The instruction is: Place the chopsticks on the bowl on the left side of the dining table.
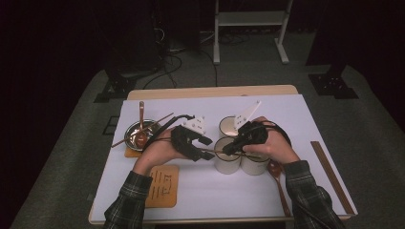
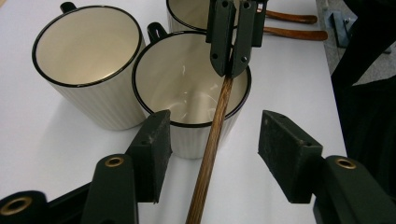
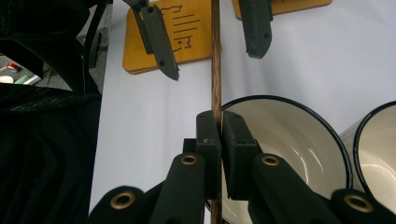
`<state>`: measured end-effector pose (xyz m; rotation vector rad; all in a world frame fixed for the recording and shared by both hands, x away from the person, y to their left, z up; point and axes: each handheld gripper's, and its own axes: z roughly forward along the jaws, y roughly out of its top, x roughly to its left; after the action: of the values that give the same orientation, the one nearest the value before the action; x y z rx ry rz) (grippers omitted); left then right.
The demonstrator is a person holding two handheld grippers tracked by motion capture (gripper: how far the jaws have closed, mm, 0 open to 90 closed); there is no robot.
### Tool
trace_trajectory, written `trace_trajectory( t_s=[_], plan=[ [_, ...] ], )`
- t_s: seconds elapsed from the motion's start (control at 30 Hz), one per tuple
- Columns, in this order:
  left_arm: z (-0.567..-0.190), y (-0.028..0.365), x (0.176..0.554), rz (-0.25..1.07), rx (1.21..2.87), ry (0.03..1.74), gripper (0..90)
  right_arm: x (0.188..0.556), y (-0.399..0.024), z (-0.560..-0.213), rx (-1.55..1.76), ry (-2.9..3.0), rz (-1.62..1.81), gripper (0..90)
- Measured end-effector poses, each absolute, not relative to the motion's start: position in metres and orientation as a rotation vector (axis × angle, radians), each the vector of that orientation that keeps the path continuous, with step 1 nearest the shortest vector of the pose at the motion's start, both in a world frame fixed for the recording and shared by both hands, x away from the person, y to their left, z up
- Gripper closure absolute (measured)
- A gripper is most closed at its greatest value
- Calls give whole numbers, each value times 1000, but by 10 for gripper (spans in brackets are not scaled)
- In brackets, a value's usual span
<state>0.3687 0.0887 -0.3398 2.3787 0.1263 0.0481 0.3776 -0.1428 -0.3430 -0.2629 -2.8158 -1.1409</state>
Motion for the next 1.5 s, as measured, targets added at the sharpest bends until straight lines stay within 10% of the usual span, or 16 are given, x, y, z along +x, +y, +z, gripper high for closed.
trace_trajectory(
  t_s=[1.5],
  plan=[
    [-344, 78, 366, -9, 2440, 109, 733, 370, -134, -336, -225, -2835, -1143, 855]
  ],
)
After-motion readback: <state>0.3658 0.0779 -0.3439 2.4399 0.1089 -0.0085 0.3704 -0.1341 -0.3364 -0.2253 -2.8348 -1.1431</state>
